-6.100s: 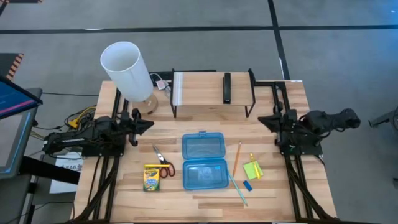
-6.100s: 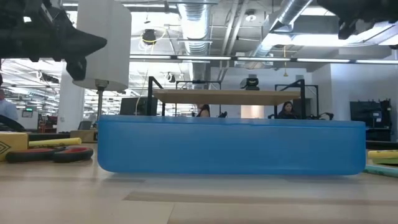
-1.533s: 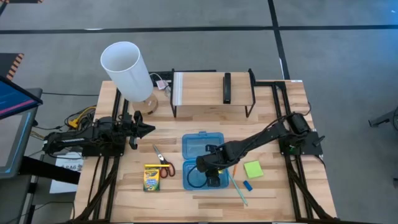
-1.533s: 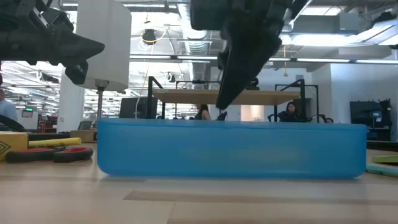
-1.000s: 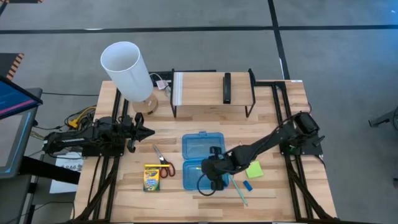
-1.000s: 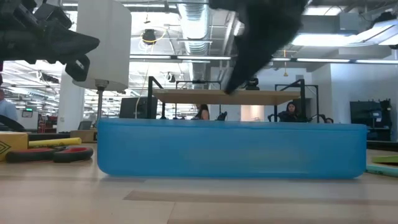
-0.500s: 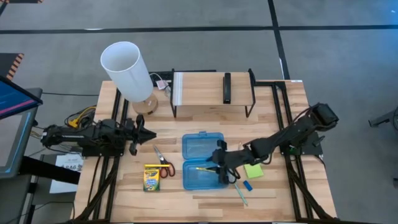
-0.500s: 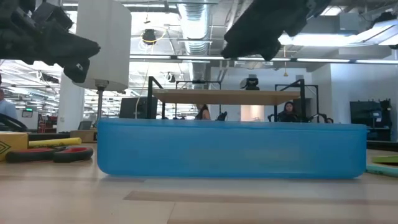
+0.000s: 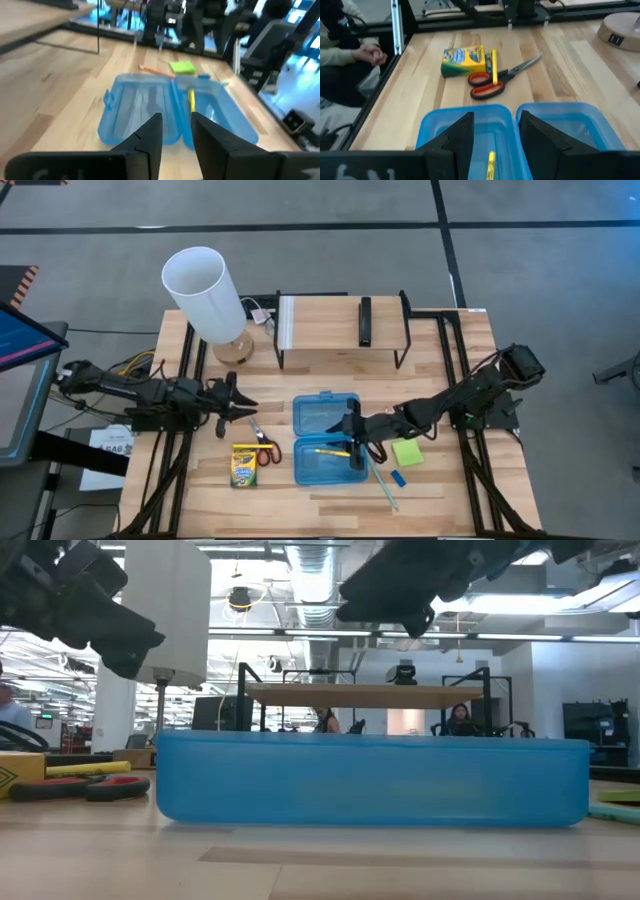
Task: Pack school essentials
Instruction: Put the yellow pen into the blue supply box
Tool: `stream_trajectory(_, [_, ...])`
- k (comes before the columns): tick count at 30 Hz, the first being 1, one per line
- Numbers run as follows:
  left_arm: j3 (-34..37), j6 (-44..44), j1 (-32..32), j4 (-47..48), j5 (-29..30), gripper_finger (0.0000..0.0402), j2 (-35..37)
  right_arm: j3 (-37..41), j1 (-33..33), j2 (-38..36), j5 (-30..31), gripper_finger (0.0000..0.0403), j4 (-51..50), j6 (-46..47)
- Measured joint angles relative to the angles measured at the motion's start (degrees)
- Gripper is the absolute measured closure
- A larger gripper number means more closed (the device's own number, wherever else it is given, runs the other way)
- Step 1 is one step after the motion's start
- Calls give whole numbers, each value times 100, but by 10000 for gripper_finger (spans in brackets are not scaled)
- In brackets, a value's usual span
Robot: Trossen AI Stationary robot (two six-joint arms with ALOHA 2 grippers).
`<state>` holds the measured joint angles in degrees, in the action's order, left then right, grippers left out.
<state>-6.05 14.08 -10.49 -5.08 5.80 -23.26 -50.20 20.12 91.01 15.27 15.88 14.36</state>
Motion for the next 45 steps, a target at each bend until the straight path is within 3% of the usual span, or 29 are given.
stream_trajectory(10, [-838, 232, -728, 706, 308, 310, -1577, 1, 9, -34, -7, 232, 5, 15])
stream_trajectory(15, [-1116, 577, -1032, 736, 853, 308, -2433, 1, 9, -34, -9, 234, 9, 17])
stream_trajectory(26, [-1972, 815, -1585, 1228, 755, 258, -4358, 1, 9, -34, -13, 238, 4, 19])
stream_trajectory(33, [-2503, 1276, -1756, 2114, 680, 252, -5180, 0, 9, -34, -13, 239, 0, 19])
stream_trajectory(45, [-2641, 1563, -1752, 2015, 550, 255, -5942, -1, 9, -31, -13, 244, -5, 21])
